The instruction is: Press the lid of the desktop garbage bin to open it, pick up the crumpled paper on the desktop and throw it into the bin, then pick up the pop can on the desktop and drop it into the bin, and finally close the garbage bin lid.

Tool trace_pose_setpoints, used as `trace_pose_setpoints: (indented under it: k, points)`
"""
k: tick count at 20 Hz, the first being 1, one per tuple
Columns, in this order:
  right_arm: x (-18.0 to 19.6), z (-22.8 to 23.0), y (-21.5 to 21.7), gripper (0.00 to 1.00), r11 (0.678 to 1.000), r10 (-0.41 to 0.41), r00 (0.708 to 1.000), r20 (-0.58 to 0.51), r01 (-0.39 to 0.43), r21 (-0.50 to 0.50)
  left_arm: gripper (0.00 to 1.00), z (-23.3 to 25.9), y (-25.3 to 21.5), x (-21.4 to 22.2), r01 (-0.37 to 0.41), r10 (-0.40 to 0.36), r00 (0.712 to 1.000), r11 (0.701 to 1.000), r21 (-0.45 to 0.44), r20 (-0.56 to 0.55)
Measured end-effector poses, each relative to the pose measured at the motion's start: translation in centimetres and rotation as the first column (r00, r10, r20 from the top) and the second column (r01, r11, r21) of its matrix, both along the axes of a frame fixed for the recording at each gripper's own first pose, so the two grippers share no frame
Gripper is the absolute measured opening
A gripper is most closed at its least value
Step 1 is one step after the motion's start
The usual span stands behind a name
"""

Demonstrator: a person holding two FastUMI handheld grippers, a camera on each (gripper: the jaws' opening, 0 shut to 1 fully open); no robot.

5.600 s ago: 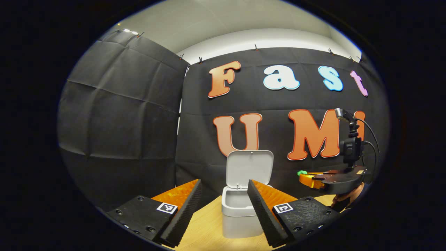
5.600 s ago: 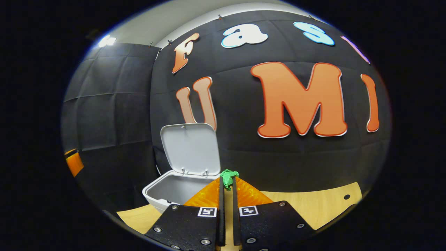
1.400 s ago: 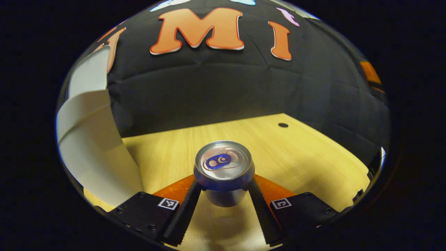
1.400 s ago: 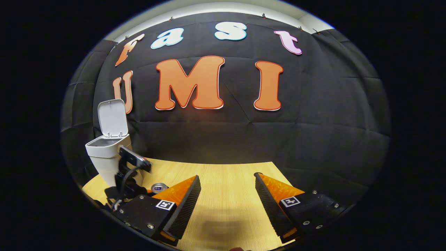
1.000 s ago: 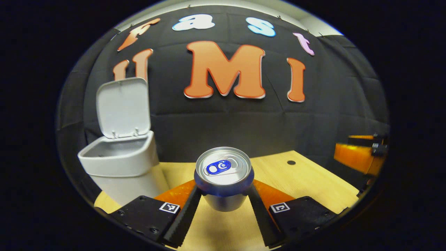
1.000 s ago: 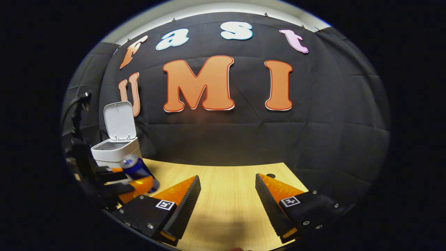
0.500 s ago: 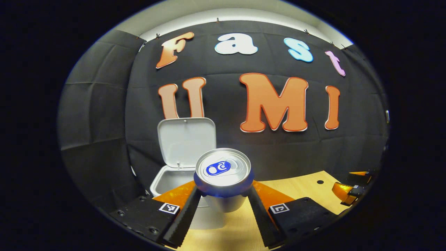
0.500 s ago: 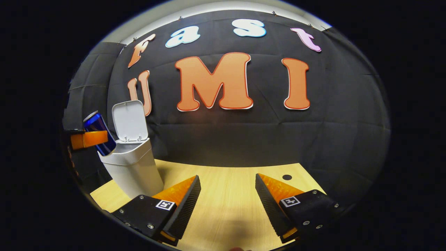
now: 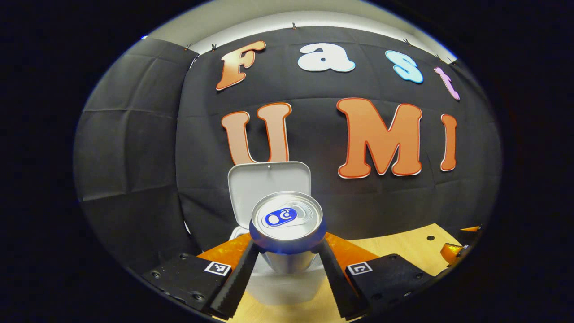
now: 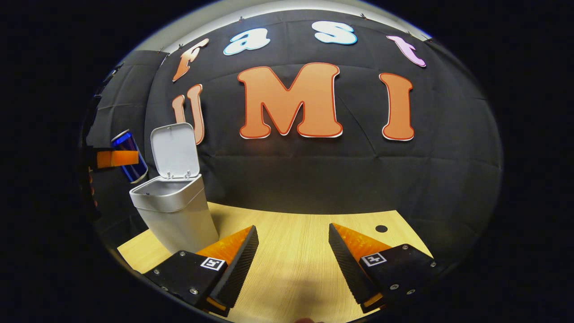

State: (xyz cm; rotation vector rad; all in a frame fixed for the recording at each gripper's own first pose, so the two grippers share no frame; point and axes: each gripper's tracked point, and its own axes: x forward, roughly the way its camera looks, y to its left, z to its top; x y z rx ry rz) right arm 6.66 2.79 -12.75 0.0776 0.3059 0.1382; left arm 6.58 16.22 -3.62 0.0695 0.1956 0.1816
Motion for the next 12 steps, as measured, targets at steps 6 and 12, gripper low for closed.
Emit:
trace_pose_setpoints:
  k: [6,12]
  points:
    - [1.4,-1.3,-0.7,0.94,0.999,-0.041,0.999,-0.033,0.04,-0.024,0.78,-0.6,2.7,5.9,0.007,-0.007,1.0,1.0,0.023,0.013]
    - [2.0,-2.2,-1.3,0.94,0.996,-0.075,0.995,-0.067,0.072,-0.051,0.78,-3.3,3.5,9.9,0.013,-0.014,1.0,0.999,0.033,0.023]
